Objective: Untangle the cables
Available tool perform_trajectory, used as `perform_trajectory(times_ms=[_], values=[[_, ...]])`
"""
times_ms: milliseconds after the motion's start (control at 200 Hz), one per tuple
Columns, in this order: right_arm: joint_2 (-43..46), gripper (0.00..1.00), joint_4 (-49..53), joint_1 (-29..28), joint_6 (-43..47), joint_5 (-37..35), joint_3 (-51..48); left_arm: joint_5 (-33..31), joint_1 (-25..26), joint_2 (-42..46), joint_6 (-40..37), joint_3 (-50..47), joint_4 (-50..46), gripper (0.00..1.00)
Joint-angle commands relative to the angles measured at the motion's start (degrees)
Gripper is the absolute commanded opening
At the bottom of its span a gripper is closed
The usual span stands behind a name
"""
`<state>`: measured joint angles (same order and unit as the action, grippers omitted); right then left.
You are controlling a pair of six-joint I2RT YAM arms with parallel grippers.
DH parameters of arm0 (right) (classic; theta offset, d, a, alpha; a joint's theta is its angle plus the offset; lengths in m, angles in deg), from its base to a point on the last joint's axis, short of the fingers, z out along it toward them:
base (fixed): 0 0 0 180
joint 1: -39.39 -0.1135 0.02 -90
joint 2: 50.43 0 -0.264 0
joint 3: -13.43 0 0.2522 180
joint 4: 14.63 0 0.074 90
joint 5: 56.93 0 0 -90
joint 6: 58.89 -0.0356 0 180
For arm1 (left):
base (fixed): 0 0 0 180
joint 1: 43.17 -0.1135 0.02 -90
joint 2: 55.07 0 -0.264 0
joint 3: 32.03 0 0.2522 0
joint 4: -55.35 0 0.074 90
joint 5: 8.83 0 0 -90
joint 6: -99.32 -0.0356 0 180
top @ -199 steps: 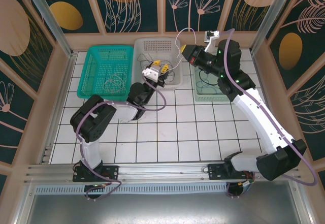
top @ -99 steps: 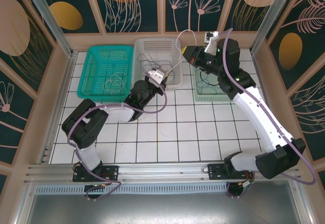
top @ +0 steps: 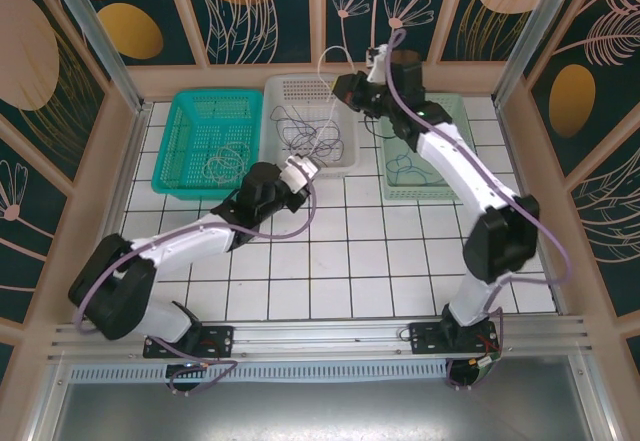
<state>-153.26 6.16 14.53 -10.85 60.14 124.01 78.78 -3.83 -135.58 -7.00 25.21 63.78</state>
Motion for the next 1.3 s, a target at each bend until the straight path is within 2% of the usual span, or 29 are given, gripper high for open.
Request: perform_trajectory(times_ms=[0, 85, 155, 230, 295, 360, 480, 556, 626, 706, 806, 861, 986, 1091, 1146, 1216, 1296], values=[[-8.64, 0.0, -7.05, -2.44, -3.59, 6.08, 8.69, -8.05, -0.43, 5.21, 0.57, -1.9, -3.42, 0.05], [-19.17, 0.0, -6.52, -4.47, -5.54, 9.65, 20.59, -16.47, -1.02, 7.16, 3.02, -1.71, -4.89, 0.02], [-29.43, 0.0, -2.6, -5.7, -6.82, 11.72, 35.2, -22.29, -2.88, 8.03, 5.55, -0.37, -7.71, 0.0], [-40.39, 0.0, 0.22, -6.16, -9.77, 13.59, 49.03, -22.79, -7.07, 8.39, 9.05, 1.24, -11.71, 0.0], [-47.01, 0.0, -3.15, -7.64, -14.67, 15.03, 56.91, -22.63, -10.88, 8.19, 11.48, 1.82, -13.53, 0.0], [-49.48, 0.01, -8.69, -8.15, -18.67, 15.22, 55.9, -22.55, -13.24, 7.47, 12.96, 2.38, -15.43, 0.0], [-49.38, 0.15, -21.69, -9.99, -22.56, 13.81, 46.63, -21.34, -15.19, 5.62, 14.95, 2.87, -17.87, 0.0], [-51.13, 0.21, -25.83, -11.43, -23.76, 12.94, 46.65, -21.36, -15.79, 4.31, 15.91, 2.93, -18.41, 0.0], [-53.37, 0.25, -26.54, -12.49, -24.61, 12.53, 49.32, -21.06, -16.87, 3.45, 17.14, 2.85, -18.42, 0.0], [-54.91, 0.38, -25.8, -13.51, -24.68, 11.86, 50.79, -18.46, -18.94, 2.79, 18.97, 3.09, -18.5, 0.0], [-55.03, 0.4, -25.72, -14.06, -24.88, 10.95, 49.0, -16.29, -21.53, 1.94, 20.6, 3.58, -18.59, 0.0], [-55.03, 0.47, -25.86, -14.14, -25.02, 11.03, 48.5, -16.71, -22.43, 1.2, 20.76, 4.03, -18.77, 0.0], [-53.88, 0.51, -25.51, -14.07, -23.94, 11.69, 48.47, -15.5, -24.91, -1.24, 20.89, 5.39, -17.87, 0.0], [-51.24, 0.64, -24.5, -14.16, -21.11, 11.65, 47.61, -13.63, -26.9, -3.91, 21.54, 7.26, -18.43, 0.0], [-49.4, 0.74, -23.08, -14.16, -18.67, 10.99, 46.49, -13.47, -27.48, -5.56, 22.21, 8.55, -19.46, 0.11], [-46.59, 0.83, -20.07, -14.07, -15.01, 9.73, 44.8, -15.09, -27.77, -7.26, 23.86, 10.01, -20.8, 0.32], [-43.39, 0.89, -15.66, -13.75, -11.1, 7.93, 42.52, -14.37, -28.66, -8.71, 26.38, 10.85, -21.36, 0.68]])
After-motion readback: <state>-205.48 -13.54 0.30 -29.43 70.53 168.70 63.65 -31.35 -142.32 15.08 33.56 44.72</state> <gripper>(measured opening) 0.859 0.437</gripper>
